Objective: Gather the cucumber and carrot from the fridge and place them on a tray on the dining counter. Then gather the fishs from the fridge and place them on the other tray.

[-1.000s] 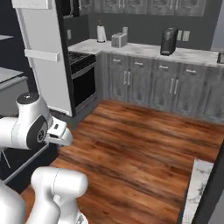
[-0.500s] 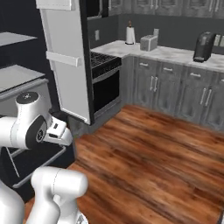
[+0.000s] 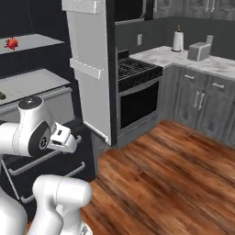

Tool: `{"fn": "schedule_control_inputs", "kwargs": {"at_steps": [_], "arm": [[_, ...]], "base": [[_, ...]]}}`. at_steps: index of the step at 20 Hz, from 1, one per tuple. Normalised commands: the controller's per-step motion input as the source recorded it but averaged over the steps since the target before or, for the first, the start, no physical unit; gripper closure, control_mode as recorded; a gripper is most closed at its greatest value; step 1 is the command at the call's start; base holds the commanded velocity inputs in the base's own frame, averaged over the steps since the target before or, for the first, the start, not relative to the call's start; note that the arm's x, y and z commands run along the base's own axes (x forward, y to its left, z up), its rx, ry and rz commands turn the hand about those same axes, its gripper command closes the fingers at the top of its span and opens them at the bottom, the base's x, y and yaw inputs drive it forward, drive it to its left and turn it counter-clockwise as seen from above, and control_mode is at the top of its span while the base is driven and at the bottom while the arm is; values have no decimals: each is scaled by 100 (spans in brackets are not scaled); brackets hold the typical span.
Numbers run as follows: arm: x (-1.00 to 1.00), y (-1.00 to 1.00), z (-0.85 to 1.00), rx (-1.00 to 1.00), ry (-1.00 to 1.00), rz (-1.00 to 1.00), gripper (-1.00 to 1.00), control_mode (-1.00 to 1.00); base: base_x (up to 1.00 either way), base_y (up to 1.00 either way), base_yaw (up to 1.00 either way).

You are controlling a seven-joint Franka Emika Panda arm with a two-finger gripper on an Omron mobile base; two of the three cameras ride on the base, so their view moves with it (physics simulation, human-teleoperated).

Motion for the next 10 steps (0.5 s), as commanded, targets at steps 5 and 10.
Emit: {"fn": "schedule_control_inputs", "kwargs": {"at_steps": [5,10], "arm": [[0,0,0,0,0,0,-100,100],[0,0,0,0,0,0,-100,100]], "base": [[69,9,41],[65,0,44]]}}
